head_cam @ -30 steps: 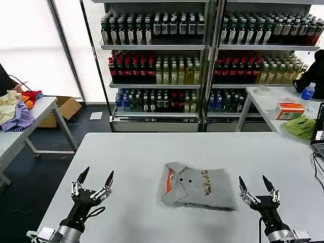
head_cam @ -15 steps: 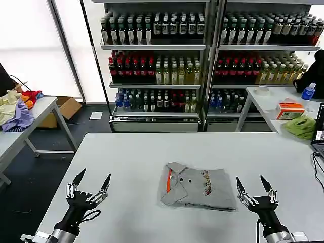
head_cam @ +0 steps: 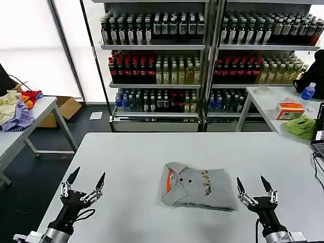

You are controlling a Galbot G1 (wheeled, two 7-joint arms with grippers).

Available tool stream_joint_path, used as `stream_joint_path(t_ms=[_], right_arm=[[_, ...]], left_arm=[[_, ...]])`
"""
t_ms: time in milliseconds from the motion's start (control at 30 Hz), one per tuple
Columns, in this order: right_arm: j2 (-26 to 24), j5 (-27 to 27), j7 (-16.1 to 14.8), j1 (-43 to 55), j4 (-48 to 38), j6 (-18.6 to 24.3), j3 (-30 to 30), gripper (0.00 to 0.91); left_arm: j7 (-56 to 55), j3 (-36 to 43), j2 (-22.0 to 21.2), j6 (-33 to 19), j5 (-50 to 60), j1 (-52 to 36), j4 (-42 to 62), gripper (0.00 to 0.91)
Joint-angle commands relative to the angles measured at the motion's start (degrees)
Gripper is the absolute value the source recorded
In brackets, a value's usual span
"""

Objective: Fold and organize the clothes.

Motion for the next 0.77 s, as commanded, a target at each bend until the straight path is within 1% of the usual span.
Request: stream_joint_path(t_ms=[33,100,233,300,467,633,767], right_arm=[[0.1,-0.8,0.2,-0.6,0.4,0.9,0.6,0.907],[0.0,-0.2,-0.3,-1.4,0.6,1.5,0.8,0.907],[0.2,0.0,-0.3,-2.1,0.5,1.2,1.5,0.907],[0.0,1.5,-0.3,-2.1,0.0,0.9,2.2,0.907],[-0.6,2.7,-0.7,-2.1,0.4,0.9,3.1,0.907],[-0.7,4.0,-0.9,-1.1,0.5,0.4,2.8,0.907],[-0.6,4.1,-1.9,-0.9,0.4,0.3,1.8,0.907]], left_arm=[[0.6,-1.4,0.1,0.0,-0.5,-0.1,0.5,0.907],[1.0,-2.0,0.3,-0.3,-0.5,-0.1,0.9,0.907],[0.9,-2.1,0.6,-0.6,-0.9,-0.1,0.8,0.907],[0.9,-2.1,0.8,-0.6,-0.9,-0.1,0.5,0.907],[0.9,-2.6,1.1,-0.3,-0.7,-0.5,0.6,0.907],[1.9,-3.0,0.9,0.7,0.5,-0.3,0.3,0.907],[2.5,-3.1,0.4,0.8,2.1,0.2,-0.1,0.907]])
